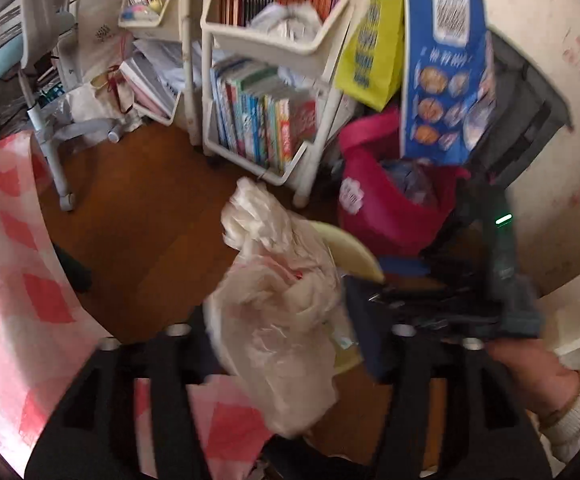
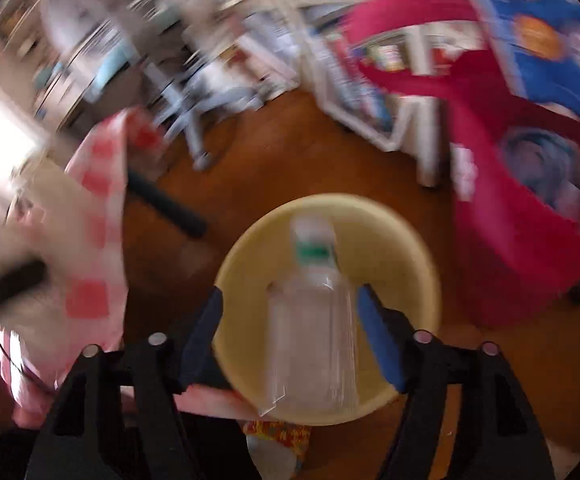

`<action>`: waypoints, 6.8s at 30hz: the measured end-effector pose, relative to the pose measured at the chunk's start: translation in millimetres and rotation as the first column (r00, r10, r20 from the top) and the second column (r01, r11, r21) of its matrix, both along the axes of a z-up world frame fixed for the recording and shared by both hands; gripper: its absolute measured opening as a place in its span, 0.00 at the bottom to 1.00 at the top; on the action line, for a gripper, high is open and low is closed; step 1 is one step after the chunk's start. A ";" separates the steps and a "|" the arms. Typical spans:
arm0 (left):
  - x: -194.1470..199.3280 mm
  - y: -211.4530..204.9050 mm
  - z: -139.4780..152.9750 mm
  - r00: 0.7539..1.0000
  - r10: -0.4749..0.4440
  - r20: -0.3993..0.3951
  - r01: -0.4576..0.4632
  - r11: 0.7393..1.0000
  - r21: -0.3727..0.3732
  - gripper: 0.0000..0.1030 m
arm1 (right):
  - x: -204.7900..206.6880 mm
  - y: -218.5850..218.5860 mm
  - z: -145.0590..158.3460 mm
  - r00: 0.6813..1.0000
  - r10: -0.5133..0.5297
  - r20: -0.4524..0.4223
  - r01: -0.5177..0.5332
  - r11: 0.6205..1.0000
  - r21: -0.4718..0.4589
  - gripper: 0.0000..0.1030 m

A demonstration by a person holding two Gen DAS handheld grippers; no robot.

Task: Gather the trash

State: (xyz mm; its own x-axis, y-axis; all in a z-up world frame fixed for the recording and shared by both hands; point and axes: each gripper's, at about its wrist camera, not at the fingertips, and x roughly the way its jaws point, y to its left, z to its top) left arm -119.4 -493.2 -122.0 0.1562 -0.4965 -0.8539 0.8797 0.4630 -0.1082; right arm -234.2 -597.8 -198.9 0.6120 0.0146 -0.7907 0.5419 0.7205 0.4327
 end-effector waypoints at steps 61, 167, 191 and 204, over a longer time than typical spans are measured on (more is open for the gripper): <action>112.8 483.2 128.8 0.496 0.854 0.156 -0.823 0.520 -0.228 0.93 | 196.5 375.0 166.1 0.740 0.670 0.056 -0.554 0.654 -0.515 0.89; 111.9 480.0 128.2 0.512 0.842 0.171 -0.818 0.538 -0.201 0.93 | 199.9 390.4 152.5 0.725 0.688 0.036 -0.584 0.642 -0.496 0.89; 110.0 496.0 122.5 0.524 0.820 0.229 -0.807 0.564 -0.174 0.93 | 198.9 396.2 147.0 0.725 0.688 0.025 -0.590 0.640 -0.493 0.89; 135.8 527.4 112.0 0.570 0.793 0.213 -0.793 0.599 -0.110 0.93 | 225.3 395.5 128.2 0.651 0.757 -0.063 -0.705 0.571 -0.420 0.83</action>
